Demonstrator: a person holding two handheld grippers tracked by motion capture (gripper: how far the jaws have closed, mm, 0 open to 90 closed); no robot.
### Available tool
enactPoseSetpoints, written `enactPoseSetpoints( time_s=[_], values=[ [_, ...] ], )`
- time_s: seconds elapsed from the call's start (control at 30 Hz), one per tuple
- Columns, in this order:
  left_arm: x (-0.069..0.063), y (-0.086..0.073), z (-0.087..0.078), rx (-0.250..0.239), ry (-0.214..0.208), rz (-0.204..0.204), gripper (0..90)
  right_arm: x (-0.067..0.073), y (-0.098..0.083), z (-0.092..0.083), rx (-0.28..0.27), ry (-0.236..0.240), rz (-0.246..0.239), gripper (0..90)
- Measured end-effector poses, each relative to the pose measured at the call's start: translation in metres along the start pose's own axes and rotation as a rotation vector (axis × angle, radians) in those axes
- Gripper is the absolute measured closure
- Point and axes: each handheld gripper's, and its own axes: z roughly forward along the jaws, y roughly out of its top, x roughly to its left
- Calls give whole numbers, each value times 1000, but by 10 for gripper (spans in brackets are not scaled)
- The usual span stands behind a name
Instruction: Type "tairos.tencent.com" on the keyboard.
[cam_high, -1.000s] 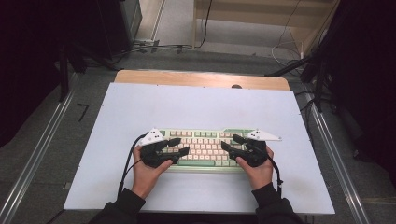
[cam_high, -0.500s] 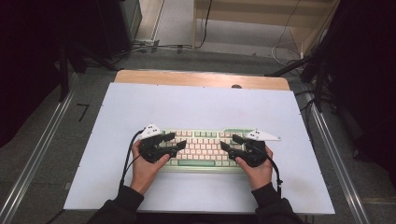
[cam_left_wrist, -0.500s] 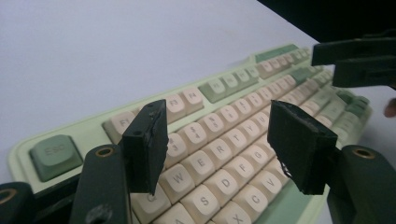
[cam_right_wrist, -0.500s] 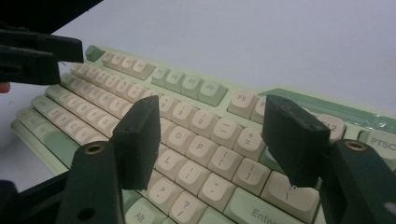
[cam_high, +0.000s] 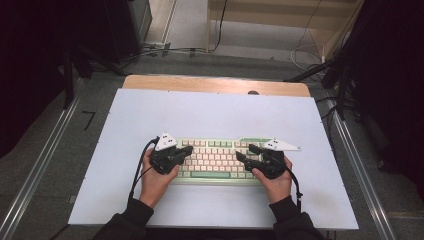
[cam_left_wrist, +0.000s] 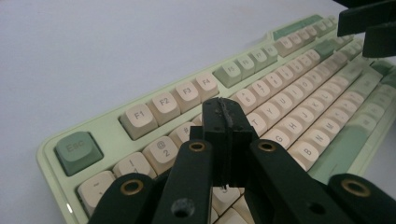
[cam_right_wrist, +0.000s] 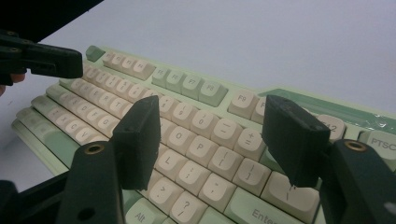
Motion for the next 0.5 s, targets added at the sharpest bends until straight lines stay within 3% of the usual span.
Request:
enactPoseSetpoints(
  time_s=[0.13, 0.5],
  values=[
    [-4, 0, 4, 23, 14, 30, 900, 0, 0, 0, 2, 0, 1, 358],
    [-5, -1, 15, 75, 46, 19, 900, 0, 0, 0, 2, 2, 2, 359]
  ],
)
